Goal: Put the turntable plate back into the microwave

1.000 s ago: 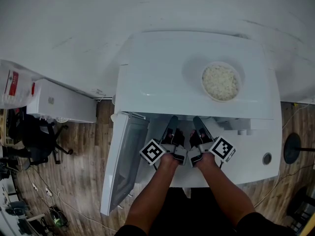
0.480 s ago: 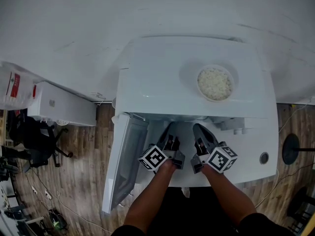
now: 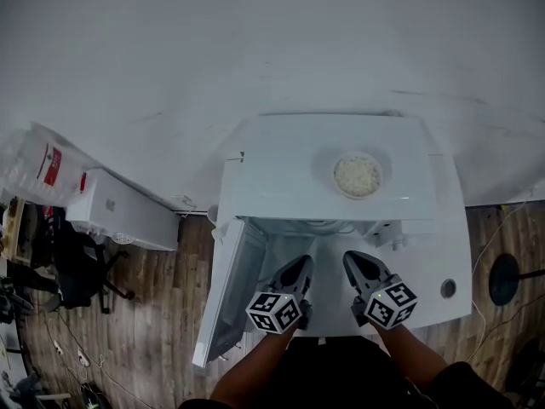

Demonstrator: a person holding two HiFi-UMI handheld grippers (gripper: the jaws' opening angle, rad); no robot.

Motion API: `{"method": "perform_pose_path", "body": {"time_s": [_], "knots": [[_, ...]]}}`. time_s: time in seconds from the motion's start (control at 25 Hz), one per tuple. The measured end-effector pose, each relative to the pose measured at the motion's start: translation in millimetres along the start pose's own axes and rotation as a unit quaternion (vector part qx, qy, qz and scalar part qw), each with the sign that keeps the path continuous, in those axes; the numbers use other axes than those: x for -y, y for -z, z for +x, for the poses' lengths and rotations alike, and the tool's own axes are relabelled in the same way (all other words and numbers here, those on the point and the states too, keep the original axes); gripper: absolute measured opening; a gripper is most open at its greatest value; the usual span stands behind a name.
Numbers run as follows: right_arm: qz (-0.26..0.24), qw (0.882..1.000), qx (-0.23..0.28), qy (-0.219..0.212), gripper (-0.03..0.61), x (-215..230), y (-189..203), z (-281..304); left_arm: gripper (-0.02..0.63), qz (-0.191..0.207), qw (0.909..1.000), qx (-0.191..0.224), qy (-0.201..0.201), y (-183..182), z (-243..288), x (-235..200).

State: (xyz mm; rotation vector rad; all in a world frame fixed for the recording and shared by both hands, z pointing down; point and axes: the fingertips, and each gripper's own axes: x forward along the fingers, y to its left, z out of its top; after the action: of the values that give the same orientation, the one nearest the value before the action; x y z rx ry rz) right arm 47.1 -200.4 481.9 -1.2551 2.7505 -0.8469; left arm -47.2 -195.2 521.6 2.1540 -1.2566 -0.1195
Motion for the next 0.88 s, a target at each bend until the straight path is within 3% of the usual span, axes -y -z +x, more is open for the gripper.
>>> {"method": "perform_pose_path", "body": {"time_s": [0.28,0.48,0.6,0.88], "knots": [[-0.047,0.998,-0.008,0.029,0.017,-15,-9,-2,0.023,-0.028,0.9994,0.019,0.001,-15,-9,4],[-0.102,0.994,-0.002,0.029,0.016,-31,-17,1,0.023,0.011,0.9995,0.026,-0.011,-20,-13,6],[-0.108,0.994,0.001,0.031,0.015,-36,-25,3,0.023,0.034,0.9989,0.031,-0.005,-25,-14,12],[-0.117,0.992,0.005,0.042,0.017,-37,-27,8,0.023,0.04,0.9983,0.042,0.005,-37,-13,20]]}}
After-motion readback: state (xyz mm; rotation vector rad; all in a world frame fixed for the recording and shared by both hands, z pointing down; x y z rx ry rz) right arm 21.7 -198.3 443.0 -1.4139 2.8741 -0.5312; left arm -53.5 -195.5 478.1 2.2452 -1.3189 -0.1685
